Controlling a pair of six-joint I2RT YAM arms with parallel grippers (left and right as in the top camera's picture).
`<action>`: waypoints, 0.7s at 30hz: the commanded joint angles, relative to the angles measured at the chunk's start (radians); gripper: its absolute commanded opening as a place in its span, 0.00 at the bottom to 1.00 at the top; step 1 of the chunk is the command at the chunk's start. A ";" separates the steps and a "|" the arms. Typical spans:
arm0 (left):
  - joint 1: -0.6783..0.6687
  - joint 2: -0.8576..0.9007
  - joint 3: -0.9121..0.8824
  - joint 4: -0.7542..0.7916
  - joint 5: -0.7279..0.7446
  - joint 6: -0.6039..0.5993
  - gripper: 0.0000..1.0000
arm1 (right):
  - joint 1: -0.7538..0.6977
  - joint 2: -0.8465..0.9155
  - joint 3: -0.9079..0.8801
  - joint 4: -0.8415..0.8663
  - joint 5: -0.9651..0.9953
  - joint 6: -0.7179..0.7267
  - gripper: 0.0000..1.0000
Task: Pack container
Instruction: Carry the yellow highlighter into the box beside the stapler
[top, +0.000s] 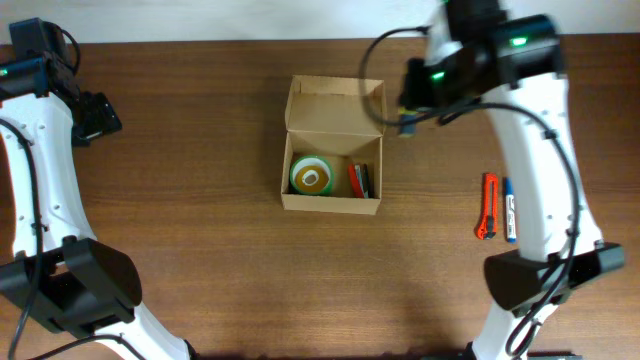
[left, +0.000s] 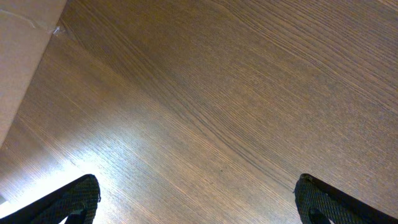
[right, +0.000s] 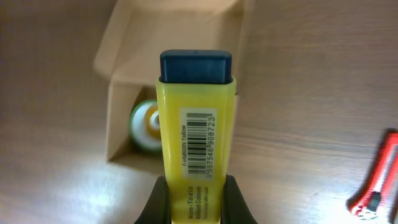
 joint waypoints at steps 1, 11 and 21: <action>0.006 -0.030 -0.005 0.000 0.004 0.016 1.00 | 0.133 0.034 0.006 -0.009 0.098 0.031 0.04; 0.006 -0.030 -0.005 0.000 0.004 0.016 1.00 | 0.227 0.212 0.006 -0.025 0.182 0.181 0.04; 0.006 -0.030 -0.005 0.000 0.004 0.016 1.00 | 0.226 0.369 0.006 -0.024 0.209 0.233 0.03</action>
